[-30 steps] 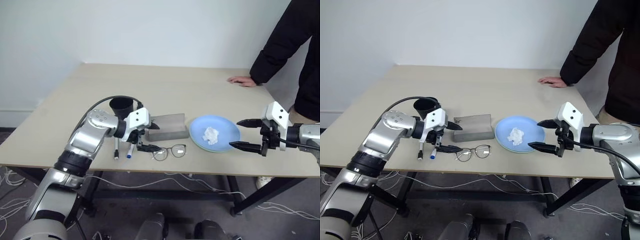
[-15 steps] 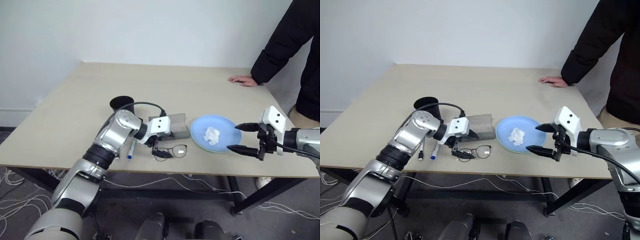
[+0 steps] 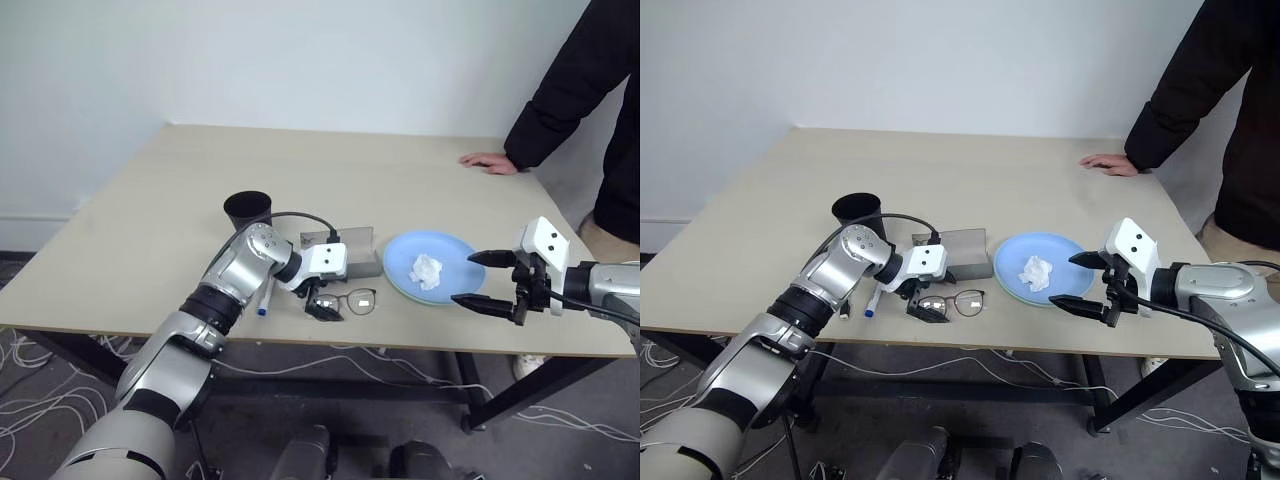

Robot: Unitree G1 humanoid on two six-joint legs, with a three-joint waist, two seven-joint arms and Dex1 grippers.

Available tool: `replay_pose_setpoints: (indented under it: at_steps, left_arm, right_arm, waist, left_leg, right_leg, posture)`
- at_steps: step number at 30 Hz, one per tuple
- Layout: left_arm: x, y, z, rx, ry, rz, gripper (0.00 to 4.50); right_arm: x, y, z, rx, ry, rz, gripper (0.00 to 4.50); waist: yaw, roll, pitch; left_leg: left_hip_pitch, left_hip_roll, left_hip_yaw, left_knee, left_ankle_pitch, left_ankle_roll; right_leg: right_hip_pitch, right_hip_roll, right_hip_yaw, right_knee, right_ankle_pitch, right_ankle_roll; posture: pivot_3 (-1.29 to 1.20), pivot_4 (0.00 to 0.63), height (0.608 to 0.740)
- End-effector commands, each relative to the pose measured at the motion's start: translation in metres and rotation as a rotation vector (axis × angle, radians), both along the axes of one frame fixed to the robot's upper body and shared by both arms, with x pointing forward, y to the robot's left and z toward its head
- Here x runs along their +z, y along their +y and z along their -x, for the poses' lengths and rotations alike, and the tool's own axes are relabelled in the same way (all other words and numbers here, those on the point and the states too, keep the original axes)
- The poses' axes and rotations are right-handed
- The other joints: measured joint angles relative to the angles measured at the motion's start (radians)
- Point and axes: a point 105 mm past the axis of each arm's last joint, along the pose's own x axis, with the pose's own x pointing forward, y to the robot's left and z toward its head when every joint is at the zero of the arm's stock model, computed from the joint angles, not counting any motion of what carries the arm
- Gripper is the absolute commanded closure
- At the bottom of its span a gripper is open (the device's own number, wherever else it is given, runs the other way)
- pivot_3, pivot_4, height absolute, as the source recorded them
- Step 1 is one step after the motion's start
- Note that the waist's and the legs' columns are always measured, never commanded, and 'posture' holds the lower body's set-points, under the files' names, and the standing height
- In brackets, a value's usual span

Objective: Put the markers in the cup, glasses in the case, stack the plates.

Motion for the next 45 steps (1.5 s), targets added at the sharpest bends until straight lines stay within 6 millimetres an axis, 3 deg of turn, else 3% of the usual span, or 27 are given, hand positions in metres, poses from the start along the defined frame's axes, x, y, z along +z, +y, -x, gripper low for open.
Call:
replay_pose_setpoints:
  at_steps: [1,9,12,19,41,45]
  left_arm:
    - [0.012,-0.006,-0.004,-0.016,-0.042,0.016,0.00]
    - [0.010,-0.005,-0.004,-0.004,-0.022,0.004,0.00]
    - [0.008,-0.005,-0.004,-0.001,-0.013,-0.008,0.59]
    - [0.006,-0.009,-0.001,-0.015,-0.010,-0.013,2.78]
    - [0.001,-0.013,0.003,-0.019,0.022,-0.029,2.78]
    - [-0.002,-0.013,0.005,-0.027,0.028,-0.036,3.66]
  right_arm:
    - [0.011,0.005,-0.001,0.013,-0.054,-0.016,0.02]
    - [0.010,0.007,-0.002,0.016,-0.054,-0.021,0.02]
    - [0.009,0.007,-0.002,0.016,-0.053,-0.021,0.00]
    - [0.008,0.007,-0.002,0.016,-0.051,-0.020,0.00]
    - [0.007,0.006,-0.005,-0.003,-0.061,-0.013,0.00]
    - [0.007,0.007,-0.005,-0.001,-0.062,-0.012,0.00]
  waist:
    - [-0.001,0.000,0.000]
    - [-0.001,0.000,0.000]
    - [-0.001,0.000,0.000]
    - [-0.001,0.000,0.000]
    - [-0.001,0.000,0.000]
    - [-0.001,0.000,0.000]
  left_leg:
    - [0.000,0.000,0.000,0.000,0.000,0.000]
    - [0.000,0.000,0.000,0.001,0.000,0.000]
    - [0.000,0.000,0.000,0.001,0.000,0.000]
    - [0.000,0.000,0.000,0.002,0.000,0.001]
    - [0.000,0.000,0.000,0.005,-0.001,0.002]
    - [0.000,0.000,0.000,0.005,-0.001,0.002]
  right_leg:
    - [0.000,0.000,0.000,0.000,0.000,0.000]
    - [0.000,0.000,0.000,0.000,0.000,0.000]
    - [0.000,0.000,0.000,0.000,0.000,0.000]
    - [0.001,0.000,0.000,0.000,0.000,0.000]
    - [0.002,0.000,0.000,0.001,0.000,0.001]
    - [0.002,0.000,0.000,0.001,0.000,0.001]
  posture:
    - [0.00,0.000,0.701]
    - [0.00,0.000,0.701]
    - [0.00,0.000,0.701]
    - [0.00,0.000,0.701]
    - [0.00,0.000,0.701]
    - [0.00,0.000,0.701]
